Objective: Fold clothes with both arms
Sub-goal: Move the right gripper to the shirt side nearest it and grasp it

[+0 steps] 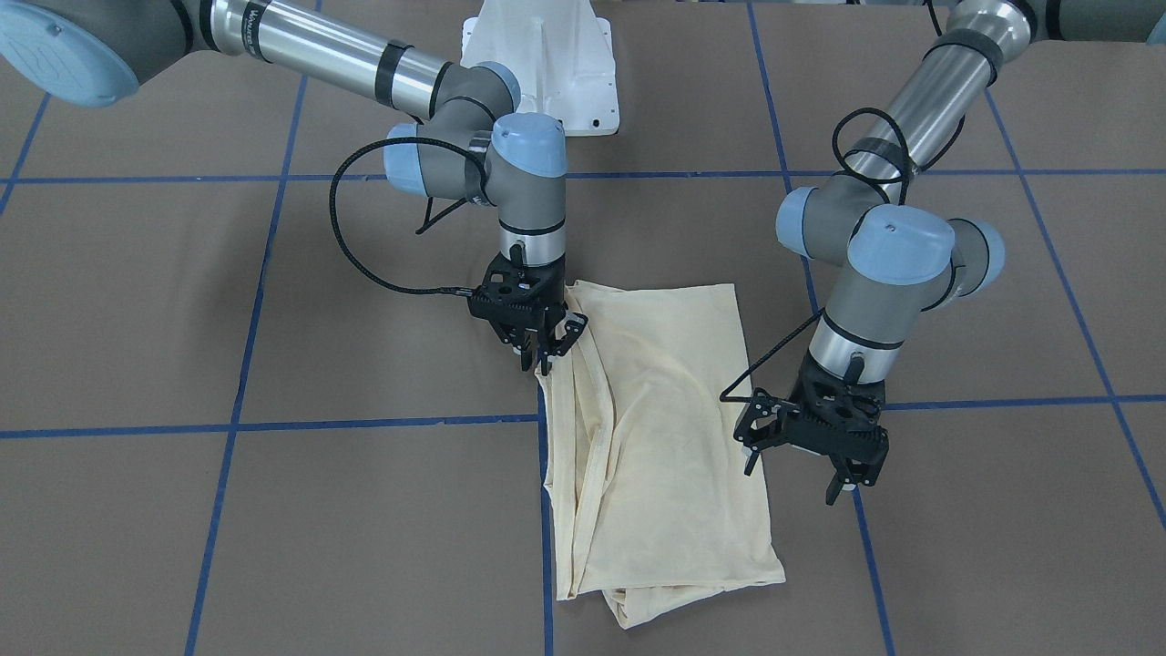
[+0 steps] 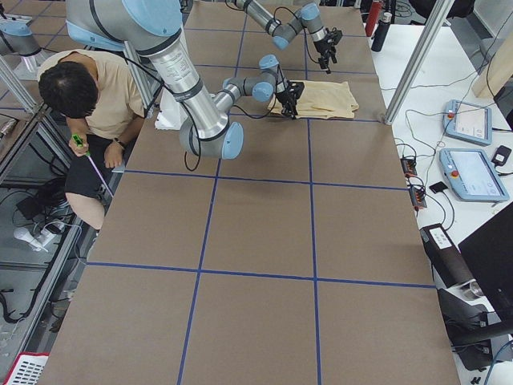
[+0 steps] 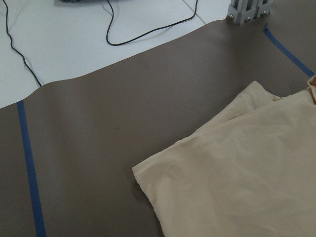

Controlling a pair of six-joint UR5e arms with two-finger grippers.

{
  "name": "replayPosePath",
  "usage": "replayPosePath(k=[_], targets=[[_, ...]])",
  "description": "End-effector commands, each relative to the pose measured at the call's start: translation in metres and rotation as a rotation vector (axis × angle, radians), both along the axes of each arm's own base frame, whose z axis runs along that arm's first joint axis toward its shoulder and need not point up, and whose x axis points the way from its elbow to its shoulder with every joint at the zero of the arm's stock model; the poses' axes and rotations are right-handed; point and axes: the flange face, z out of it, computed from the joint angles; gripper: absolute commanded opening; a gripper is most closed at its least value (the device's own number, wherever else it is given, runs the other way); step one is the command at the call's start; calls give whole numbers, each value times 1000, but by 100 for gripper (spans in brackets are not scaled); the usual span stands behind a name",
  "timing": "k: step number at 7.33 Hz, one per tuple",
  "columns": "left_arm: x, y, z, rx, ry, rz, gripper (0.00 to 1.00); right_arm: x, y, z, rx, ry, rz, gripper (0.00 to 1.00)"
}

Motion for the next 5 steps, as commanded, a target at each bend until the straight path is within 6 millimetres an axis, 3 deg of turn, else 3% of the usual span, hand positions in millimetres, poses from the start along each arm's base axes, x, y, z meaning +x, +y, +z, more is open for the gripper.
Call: replayPosePath(k=[1,2,3,5], targets=[[0,0,0,0,0,0,100,-1,0,-1,-2,-2,2,25],[0,0,0,0,0,0,100,-1,1,-1,-2,-2,0,21],[0,0,0,0,0,0,100,-2,2,-2,-1,-4,-1,5],[0,0,-1,0,1,0,100,-3,2,-10,3,-14,-1,0]])
